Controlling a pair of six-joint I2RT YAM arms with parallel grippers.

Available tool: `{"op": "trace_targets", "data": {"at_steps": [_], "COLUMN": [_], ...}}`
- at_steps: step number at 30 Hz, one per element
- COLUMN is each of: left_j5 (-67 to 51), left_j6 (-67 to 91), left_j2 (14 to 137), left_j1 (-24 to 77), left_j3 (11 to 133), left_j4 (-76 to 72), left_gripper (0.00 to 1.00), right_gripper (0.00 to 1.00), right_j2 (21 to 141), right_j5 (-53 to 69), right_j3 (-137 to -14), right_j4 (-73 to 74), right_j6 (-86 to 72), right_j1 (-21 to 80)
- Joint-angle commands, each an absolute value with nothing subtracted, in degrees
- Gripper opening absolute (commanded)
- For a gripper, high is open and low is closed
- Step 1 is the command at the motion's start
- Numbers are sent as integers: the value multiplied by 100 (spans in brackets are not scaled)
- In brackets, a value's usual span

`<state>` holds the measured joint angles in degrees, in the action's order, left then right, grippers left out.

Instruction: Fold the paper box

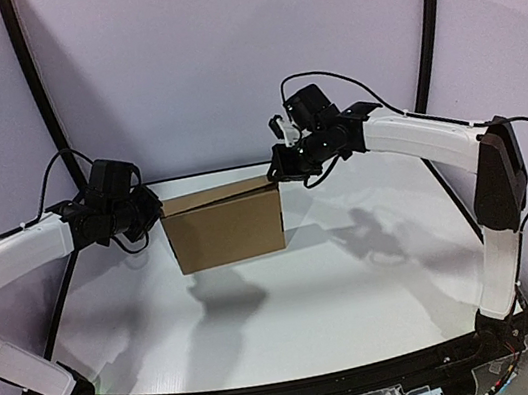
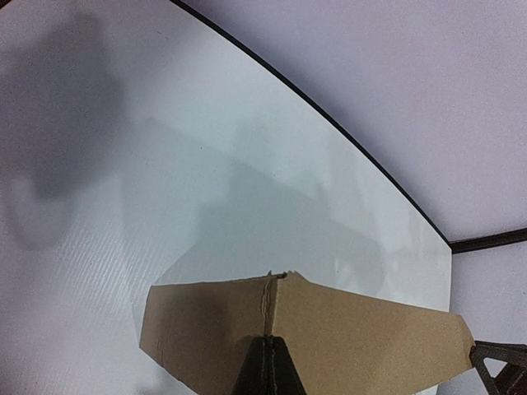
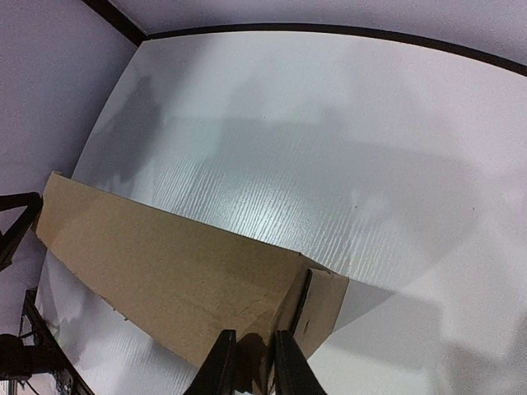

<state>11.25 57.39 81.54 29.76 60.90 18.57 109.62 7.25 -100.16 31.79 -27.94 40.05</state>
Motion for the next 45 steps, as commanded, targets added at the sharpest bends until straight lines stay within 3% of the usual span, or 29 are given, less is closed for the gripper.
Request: {"op": "trace_targets", "data": {"at_steps": [1, 17, 22, 25, 34, 40, 42, 43, 45], "left_j5": [682, 598, 680, 751, 800, 820, 825, 824, 819], "left_j6": [5688, 5798, 5788, 5760, 5765, 5688, 5660, 5636, 5601], "left_j2": [8678, 8685, 8661, 8604, 8485, 8447, 8444, 8446, 8458], "left_j1": [2981, 2988, 2988, 2988, 2988, 2988, 2988, 2988, 2988], "left_j3": [5637, 5522, 5551, 5571, 5527, 5590, 5617, 5634, 5660], "left_j4": [3175, 3231, 3362, 3458, 3503, 3566, 3571, 3569, 3568], "left_gripper": [1, 1, 1, 1, 1, 1, 1, 1, 1], "right_gripper": [13, 6, 10, 19, 24, 27, 31, 38, 41], "right_j2": [11103, 11098, 10999, 10916, 10829, 10738, 10709, 10680, 10630], "right_j5": [872, 969, 154, -557, -808, -427, -267, -242, -177], "right_j3": [-10010, -7971, -7557, -7540, -7296, -8248, -8827, -9170, -9602], "right_j4": [3234, 2191, 2529, 2990, 3288, 3492, 3541, 3549, 3483], "right_j6": [-2841, -3605, -3507, -3374, -3670, -3001, -2848, -2749, -2666], "right_j1": [4059, 4225, 4228, 4236, 4236, 4227, 4227, 4225, 4219]}}
